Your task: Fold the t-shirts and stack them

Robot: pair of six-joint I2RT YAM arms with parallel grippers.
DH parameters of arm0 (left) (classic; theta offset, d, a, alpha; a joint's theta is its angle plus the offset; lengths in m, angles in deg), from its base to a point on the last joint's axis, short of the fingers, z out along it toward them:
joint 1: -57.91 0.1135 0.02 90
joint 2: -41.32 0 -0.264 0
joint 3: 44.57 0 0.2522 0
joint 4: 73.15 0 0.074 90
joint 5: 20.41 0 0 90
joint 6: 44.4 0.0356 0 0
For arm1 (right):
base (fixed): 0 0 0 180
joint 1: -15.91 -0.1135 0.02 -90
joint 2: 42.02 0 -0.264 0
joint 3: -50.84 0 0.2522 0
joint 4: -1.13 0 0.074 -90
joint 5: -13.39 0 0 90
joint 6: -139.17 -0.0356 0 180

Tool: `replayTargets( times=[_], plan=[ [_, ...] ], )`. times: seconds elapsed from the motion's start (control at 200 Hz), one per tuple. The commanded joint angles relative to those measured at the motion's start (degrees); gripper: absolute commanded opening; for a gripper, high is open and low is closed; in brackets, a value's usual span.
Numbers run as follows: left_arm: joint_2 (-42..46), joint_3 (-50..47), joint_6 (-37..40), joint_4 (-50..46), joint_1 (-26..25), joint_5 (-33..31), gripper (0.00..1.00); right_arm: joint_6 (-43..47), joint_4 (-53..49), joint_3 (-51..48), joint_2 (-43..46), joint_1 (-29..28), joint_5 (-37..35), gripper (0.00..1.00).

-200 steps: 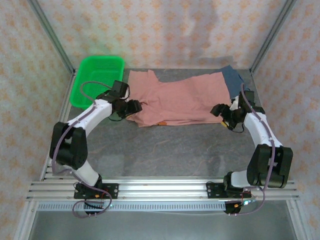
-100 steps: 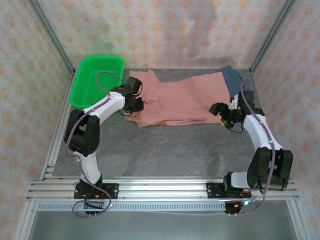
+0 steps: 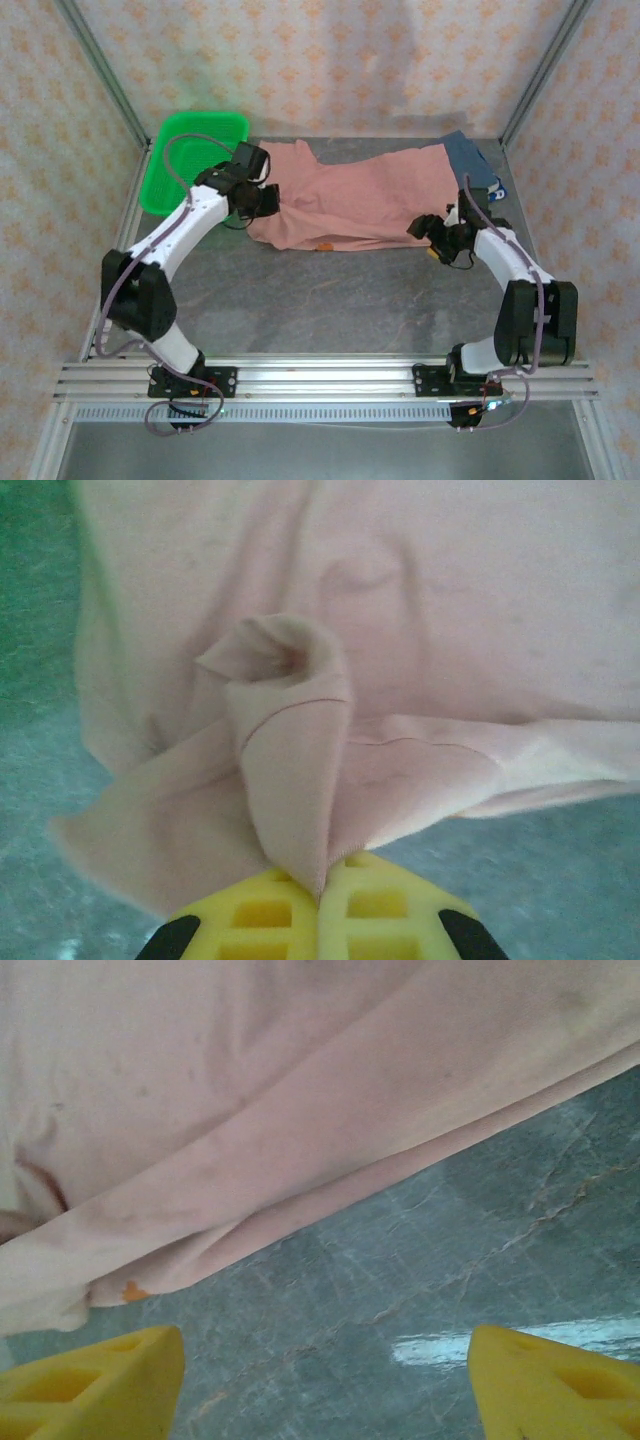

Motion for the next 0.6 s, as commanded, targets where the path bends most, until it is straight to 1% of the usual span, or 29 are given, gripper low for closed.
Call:
replayTargets(
  times=[0.0,0.12,0.24,0.325,0.37,0.425,0.515,0.59],
  plan=[
    [4.1,-1.81,-4.75,-2.49,-0.06,8.16,0.0,-0.01,0.98,1.37,-2.19,-0.13,-2.27,0.74],
    [8.03,-6.67,-11.33,0.84,-0.07,14.14,0.0,0.39,1.08,1.64,-4.0,-0.11,-2.19,0.74],
    [10.12,-11.25,-15.31,2.51,-0.06,15.76,0.0,0.42,1.26,1.73,-5.59,-0.11,-1.85,0.73],
    [9.97,-15.27,-17.79,5.51,-0.06,17.37,0.0,0.39,1.22,1.91,-6.37,-0.11,-1.57,0.73],
    [9.57,-17.13,-18.42,6.82,0.23,17.15,0.0,0.27,1.27,1.99,-6.55,-0.12,-1.56,0.73],
    [9.22,-19.62,-18.95,9.32,1.33,16.95,0.0,0.2,1.16,2.25,-6.85,-0.11,-1.49,0.73],
    [8.33,-24.37,-20.45,14.88,4.79,18.04,0.0,0.16,0.7,2.88,-7.32,-0.2,-1.27,0.73],
    [7.66,-26.36,-19.54,17.43,6.95,17.31,0.0,0.27,0.05,3.38,-7.38,-0.33,-1.23,0.73]
  ],
)
